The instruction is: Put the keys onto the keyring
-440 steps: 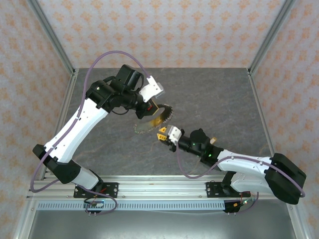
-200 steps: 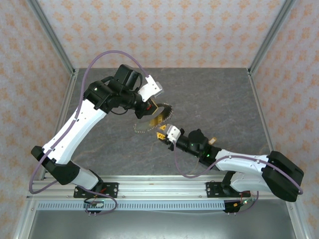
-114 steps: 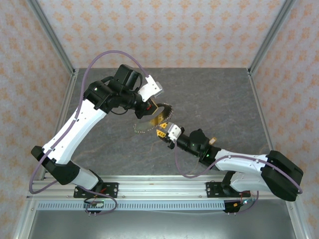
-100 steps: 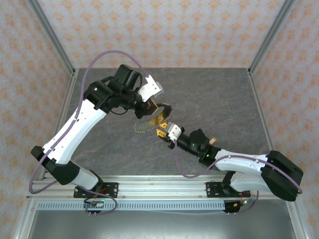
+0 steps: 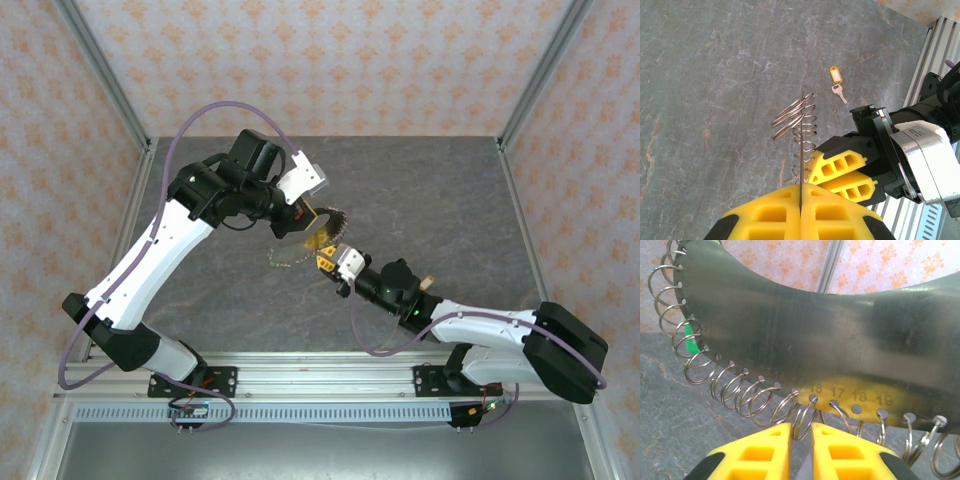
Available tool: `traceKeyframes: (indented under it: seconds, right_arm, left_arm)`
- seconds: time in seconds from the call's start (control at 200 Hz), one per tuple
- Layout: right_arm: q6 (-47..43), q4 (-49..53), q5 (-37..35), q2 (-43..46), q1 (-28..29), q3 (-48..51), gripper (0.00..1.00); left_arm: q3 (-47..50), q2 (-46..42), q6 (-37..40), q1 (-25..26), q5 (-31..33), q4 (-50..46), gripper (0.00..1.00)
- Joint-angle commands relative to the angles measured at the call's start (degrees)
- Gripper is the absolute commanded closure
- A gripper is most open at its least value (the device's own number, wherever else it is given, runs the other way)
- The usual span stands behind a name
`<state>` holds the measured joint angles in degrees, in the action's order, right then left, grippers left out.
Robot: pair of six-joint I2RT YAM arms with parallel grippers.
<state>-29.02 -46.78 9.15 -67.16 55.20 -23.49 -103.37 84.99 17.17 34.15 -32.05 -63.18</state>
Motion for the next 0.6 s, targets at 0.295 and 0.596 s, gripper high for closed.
traceKeyframes:
  seconds: [0.295,0.596]
  right_arm:
    - [-0.57,-5.95,-2.23,-3.59,0.52,-2.01,0.84]
    - [-0.19,-7.44,-3.28,-3.54,0.61,-1.48,0.87]
  left_arm:
    - [-0.02,-2.37,-1.34,0.4,0.49,2.54,1.0]
    - [0.29,-2.55,-1.53,0.41,0.68,2.77,1.0]
